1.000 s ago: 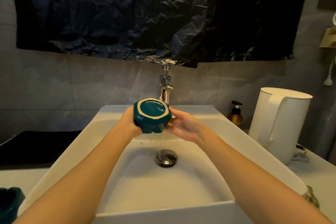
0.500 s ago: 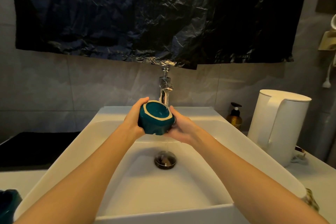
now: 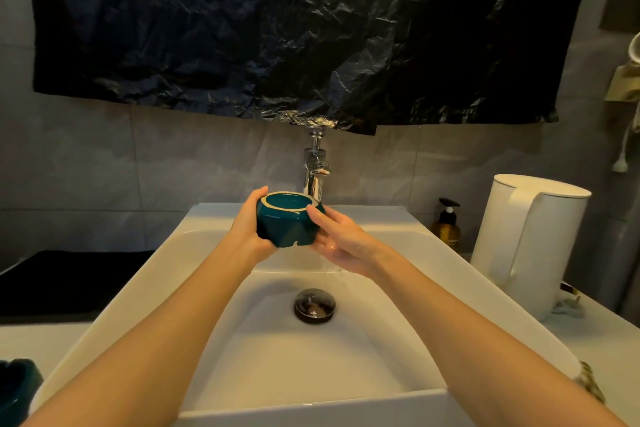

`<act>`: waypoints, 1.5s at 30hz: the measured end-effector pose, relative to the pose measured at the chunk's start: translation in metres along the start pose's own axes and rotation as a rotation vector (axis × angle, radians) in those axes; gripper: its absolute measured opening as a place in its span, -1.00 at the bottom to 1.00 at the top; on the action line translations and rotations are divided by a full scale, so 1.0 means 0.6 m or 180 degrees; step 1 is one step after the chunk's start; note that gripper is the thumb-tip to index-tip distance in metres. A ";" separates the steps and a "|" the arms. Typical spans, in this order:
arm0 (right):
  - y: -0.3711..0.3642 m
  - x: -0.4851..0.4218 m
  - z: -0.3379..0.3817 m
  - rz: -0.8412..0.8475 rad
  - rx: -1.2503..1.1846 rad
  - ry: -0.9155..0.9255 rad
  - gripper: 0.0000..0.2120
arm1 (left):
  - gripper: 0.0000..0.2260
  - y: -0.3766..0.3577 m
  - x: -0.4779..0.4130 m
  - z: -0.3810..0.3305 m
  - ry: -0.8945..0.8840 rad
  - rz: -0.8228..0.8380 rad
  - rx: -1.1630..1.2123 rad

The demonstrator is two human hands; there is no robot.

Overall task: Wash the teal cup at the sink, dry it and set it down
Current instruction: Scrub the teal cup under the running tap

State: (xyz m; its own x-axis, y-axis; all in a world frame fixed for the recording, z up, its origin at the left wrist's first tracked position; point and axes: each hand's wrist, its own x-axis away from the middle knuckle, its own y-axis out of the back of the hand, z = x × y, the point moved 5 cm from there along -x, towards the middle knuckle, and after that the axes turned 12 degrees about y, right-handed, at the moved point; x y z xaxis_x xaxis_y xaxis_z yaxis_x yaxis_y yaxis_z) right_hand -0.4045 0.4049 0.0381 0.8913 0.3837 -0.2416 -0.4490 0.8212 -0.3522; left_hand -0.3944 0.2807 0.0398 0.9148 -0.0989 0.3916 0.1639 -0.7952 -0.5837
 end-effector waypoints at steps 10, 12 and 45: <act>0.014 0.012 -0.002 0.0141 0.0017 -0.0387 -0.64 | -0.79 0.001 0.001 -0.002 0.0127 -0.0228 -0.0279; 0.015 0.011 -0.005 0.0151 0.0176 -0.0405 -0.60 | -0.76 0.001 0.002 -0.002 0.0177 -0.0225 -0.0325; -0.046 0.030 0.002 0.0792 0.2784 0.0479 -0.52 | -0.35 -0.003 -0.054 -0.002 -0.0110 -0.0526 -0.0766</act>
State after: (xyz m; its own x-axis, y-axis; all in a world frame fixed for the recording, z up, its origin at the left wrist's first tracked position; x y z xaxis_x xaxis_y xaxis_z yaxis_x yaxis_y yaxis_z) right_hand -0.3758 0.3897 0.0442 0.7303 0.5833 -0.3555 -0.3642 0.7728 0.5197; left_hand -0.4247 0.2842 0.0291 0.8957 0.0610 0.4404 0.2233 -0.9183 -0.3269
